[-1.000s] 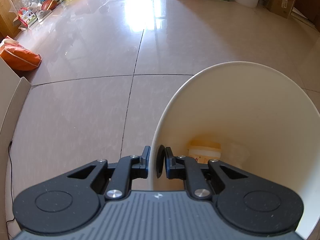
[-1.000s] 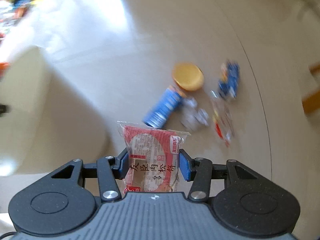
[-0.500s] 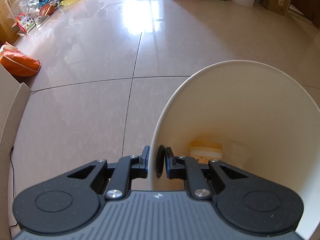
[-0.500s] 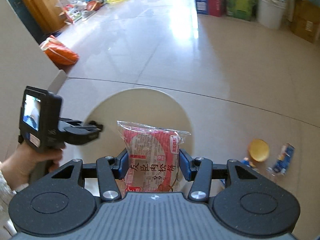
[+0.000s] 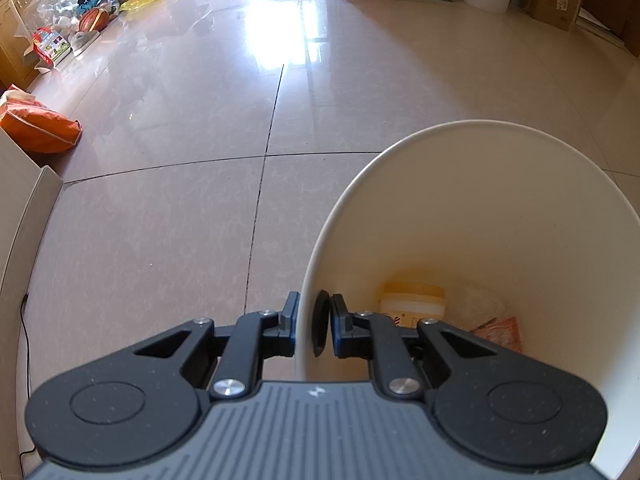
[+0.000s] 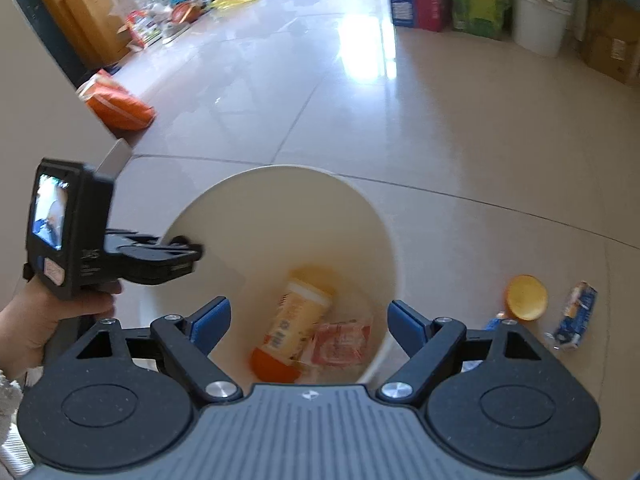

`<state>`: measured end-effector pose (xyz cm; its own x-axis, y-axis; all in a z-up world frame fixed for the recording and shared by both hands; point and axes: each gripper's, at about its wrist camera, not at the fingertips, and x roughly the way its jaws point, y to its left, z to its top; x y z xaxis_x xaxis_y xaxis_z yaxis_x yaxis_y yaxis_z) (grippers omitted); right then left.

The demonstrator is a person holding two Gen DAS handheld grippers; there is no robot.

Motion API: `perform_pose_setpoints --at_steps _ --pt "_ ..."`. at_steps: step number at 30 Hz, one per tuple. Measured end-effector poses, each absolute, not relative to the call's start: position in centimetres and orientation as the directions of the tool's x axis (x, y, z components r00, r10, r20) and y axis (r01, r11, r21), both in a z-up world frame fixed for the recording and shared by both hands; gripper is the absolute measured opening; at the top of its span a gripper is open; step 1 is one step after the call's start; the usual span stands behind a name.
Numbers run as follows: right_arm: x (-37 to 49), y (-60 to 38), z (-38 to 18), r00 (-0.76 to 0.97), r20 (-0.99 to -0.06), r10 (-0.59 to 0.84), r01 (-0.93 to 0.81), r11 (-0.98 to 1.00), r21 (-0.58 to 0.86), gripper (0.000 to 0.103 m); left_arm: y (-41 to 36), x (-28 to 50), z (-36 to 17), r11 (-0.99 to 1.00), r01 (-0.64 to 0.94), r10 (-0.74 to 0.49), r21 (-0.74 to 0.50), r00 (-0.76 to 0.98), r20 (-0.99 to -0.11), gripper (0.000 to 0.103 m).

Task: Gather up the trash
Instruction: 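Carry the snack bag over the bin and release it with the right tool, then grasp the blue juice carton with the right tool and lift it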

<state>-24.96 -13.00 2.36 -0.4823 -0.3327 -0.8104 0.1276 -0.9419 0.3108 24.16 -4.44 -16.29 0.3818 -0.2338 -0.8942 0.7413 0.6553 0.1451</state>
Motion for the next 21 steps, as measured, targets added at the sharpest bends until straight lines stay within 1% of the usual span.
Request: perform_pose_setpoints --at_steps 5,7,17,19,21 --pt "-23.5 -9.1 1.7 -0.521 -0.805 -0.282 0.036 -0.950 0.309 0.095 -4.4 24.2 -16.3 0.654 0.742 -0.233 0.146 0.382 -0.894 0.013" --pt "-23.3 -7.9 0.6 -0.519 -0.813 -0.265 -0.002 -0.951 0.311 0.095 -4.5 24.2 -16.3 0.655 0.741 -0.232 0.146 0.382 -0.895 0.013" --pt "-22.7 -3.9 -5.5 -0.477 -0.854 -0.209 -0.165 -0.933 0.321 0.095 -4.6 24.3 -16.1 0.654 0.742 -0.231 0.148 0.382 -0.895 0.013" --pt "-23.0 -3.4 -7.2 -0.465 -0.864 -0.192 -0.198 -0.929 0.313 0.093 -4.6 24.3 -16.2 0.655 0.741 -0.230 0.148 0.382 -0.895 0.013" --pt "-23.3 -2.5 -8.9 -0.449 -0.875 -0.181 -0.226 -0.925 0.307 0.090 -4.6 24.3 -16.1 0.656 0.740 -0.230 0.148 0.382 -0.895 0.013"
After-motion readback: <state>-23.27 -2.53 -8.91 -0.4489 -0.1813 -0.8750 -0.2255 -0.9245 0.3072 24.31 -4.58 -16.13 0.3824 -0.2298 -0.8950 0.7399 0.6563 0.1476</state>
